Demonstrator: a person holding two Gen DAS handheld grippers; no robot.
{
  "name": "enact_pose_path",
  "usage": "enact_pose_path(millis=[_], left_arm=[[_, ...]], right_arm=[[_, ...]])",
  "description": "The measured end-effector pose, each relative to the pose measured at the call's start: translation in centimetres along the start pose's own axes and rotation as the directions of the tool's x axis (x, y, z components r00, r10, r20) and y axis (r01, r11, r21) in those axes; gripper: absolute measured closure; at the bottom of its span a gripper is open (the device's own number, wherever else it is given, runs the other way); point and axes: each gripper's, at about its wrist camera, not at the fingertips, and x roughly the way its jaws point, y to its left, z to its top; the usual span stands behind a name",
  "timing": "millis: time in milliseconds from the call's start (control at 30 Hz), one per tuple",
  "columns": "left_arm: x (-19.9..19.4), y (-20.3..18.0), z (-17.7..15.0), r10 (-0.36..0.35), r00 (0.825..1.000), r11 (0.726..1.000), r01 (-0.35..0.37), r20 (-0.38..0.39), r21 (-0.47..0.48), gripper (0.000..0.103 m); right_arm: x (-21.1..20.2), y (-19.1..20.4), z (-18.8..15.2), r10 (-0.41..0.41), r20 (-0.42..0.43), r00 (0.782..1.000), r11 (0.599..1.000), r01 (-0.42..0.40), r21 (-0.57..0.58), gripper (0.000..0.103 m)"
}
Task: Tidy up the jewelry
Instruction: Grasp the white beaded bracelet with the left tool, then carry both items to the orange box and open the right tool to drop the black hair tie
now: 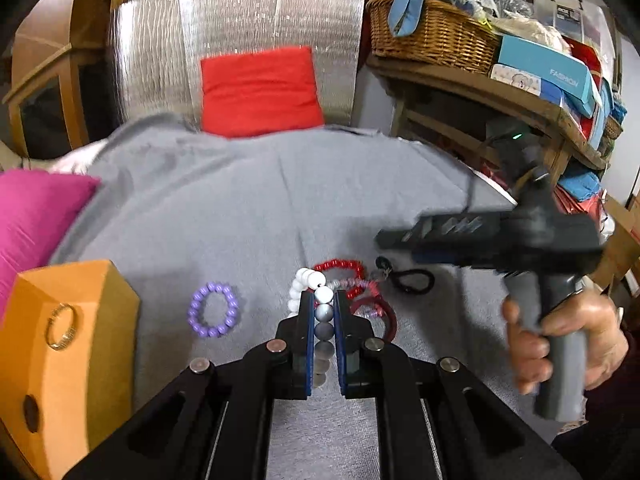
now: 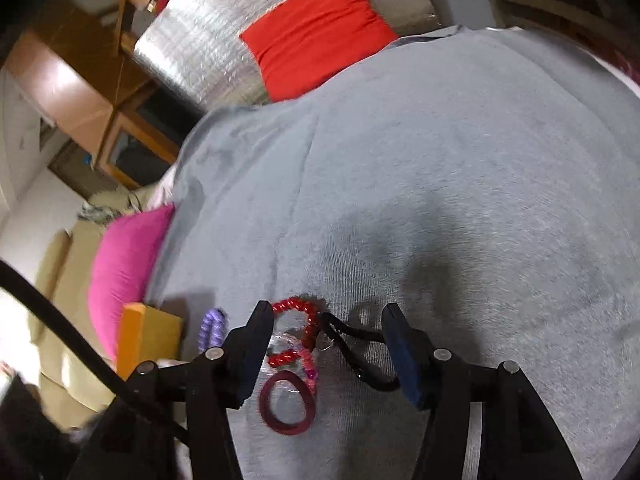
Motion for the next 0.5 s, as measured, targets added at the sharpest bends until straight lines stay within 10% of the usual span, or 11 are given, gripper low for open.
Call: enact_pose_path(millis=[200,500], left_arm=[[-1.8,-0.5,0.6,0.067,0.996,0.997,-0.068,0.061,0.022,0.094],[-3.5,-0.3,1.0,0.159,0.981,0.986,-0.163,0.110,0.031,0.094]], right_arm=[[2.7,1.3,-0.8,-0.133,-0.038,0.990,0.983,0.127,-0.134,0.090],[0.5,0.2,0.3,-0.085,-0.001,0.996,0.993,0.085,-0.077,0.096]])
